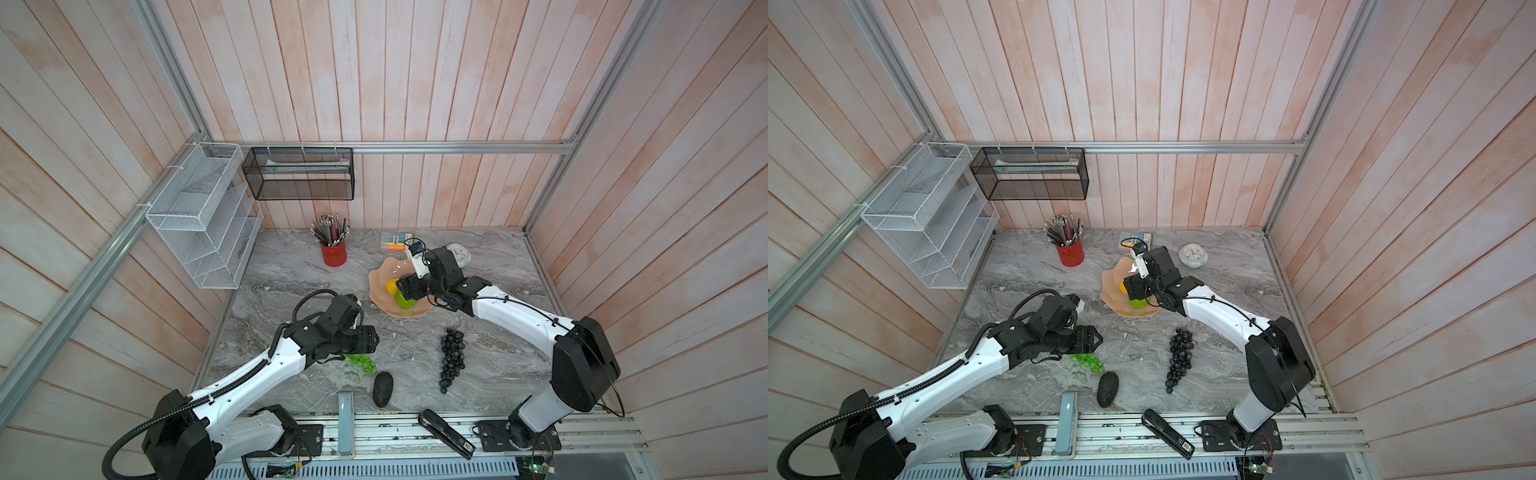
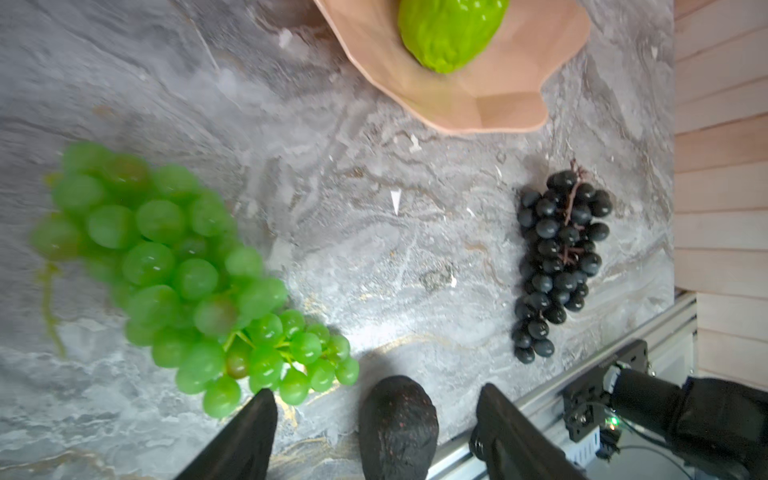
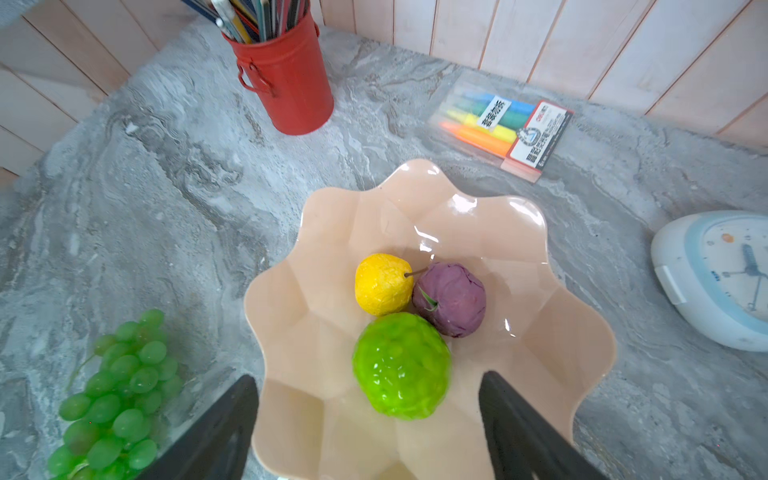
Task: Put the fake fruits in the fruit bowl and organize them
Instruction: 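Carry the green bumpy fruit with the right gripper into the bowl and release, then grasp the dark avocado with the left gripper while the right gripper hovers above the bowl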
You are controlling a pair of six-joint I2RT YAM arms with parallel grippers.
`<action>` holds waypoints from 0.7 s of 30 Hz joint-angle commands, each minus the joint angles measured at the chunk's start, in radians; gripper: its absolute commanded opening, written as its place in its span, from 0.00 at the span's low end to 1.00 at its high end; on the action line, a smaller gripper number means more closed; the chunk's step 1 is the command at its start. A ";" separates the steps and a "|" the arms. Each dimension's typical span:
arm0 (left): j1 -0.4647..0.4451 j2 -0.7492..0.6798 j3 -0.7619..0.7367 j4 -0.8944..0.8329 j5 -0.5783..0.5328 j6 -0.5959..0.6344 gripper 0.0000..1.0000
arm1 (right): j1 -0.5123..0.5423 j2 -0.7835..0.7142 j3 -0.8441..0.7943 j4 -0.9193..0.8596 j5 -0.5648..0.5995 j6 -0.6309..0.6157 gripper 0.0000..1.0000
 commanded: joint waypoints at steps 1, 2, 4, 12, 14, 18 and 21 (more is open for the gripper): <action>-0.087 0.005 -0.028 -0.021 -0.010 -0.061 0.78 | 0.004 -0.068 -0.085 0.048 0.039 0.061 0.83; -0.122 0.003 -0.025 -0.026 -0.035 -0.087 0.78 | 0.004 -0.085 -0.111 0.071 0.044 0.073 0.81; -0.184 0.010 -0.021 -0.028 -0.050 -0.137 0.78 | 0.003 -0.127 -0.171 0.127 0.040 0.099 0.79; -0.313 0.191 0.014 -0.070 -0.040 -0.229 0.74 | -0.018 -0.192 -0.235 0.163 0.034 0.114 0.74; -0.321 0.226 0.017 -0.058 -0.037 -0.232 0.73 | -0.020 -0.193 -0.242 0.164 0.030 0.115 0.74; -0.332 0.280 0.030 -0.024 -0.037 -0.216 0.73 | -0.019 -0.201 -0.271 0.190 0.026 0.127 0.74; -0.335 0.314 0.042 -0.011 -0.035 -0.204 0.71 | -0.018 -0.205 -0.284 0.200 0.023 0.134 0.74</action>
